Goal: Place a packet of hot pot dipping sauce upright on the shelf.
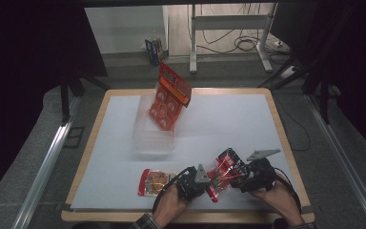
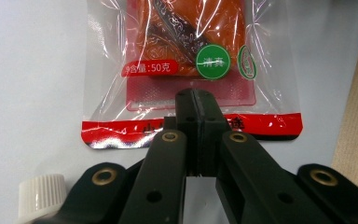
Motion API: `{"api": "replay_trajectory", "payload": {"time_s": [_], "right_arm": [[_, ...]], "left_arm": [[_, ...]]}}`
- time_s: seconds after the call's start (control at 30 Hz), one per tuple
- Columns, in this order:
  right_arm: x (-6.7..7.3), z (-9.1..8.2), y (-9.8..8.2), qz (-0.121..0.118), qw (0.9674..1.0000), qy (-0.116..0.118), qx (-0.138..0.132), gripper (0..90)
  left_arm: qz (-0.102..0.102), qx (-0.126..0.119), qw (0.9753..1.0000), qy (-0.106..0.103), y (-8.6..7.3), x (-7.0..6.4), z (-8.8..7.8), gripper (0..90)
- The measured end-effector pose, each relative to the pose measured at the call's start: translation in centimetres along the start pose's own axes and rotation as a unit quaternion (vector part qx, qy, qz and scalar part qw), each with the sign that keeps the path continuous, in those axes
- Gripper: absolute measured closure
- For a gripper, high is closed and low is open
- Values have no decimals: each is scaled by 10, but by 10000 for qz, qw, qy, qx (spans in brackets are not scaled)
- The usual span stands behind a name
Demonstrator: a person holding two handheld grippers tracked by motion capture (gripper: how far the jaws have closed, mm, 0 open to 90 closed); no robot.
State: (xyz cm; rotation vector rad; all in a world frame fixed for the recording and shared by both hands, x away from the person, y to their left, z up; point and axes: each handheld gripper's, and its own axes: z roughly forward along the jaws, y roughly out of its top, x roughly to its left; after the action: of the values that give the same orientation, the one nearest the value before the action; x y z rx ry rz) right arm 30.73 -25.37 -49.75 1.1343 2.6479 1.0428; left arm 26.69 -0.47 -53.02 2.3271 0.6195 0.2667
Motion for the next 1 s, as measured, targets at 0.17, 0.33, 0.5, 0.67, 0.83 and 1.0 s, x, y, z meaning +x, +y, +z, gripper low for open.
{"api": "replay_trajectory", "payload": {"time_s": [0.17,0.33,0.5,0.67,0.83,1.0], "right_arm": [[-2,7,9,48,9997,222,49,147],[-8,10,16,219,9985,496,-7,246],[-4,15,22,293,9941,1041,-32,351],[9,19,30,-43,9967,808,84,507],[6,16,33,293,9922,1214,47,640],[12,9,39,206,9914,1291,-70,701]], "left_arm": [[47,23,10000,3,0,0,0,900],[25,29,10000,-25,0,1,0,900],[11,39,10000,-16,0,0,0,900],[25,50,10000,-15,0,1,-1,900],[-1,4,10000,-77,-1,2,-2,900],[219,-74,9997,4,1,-1,-9,748]]}}
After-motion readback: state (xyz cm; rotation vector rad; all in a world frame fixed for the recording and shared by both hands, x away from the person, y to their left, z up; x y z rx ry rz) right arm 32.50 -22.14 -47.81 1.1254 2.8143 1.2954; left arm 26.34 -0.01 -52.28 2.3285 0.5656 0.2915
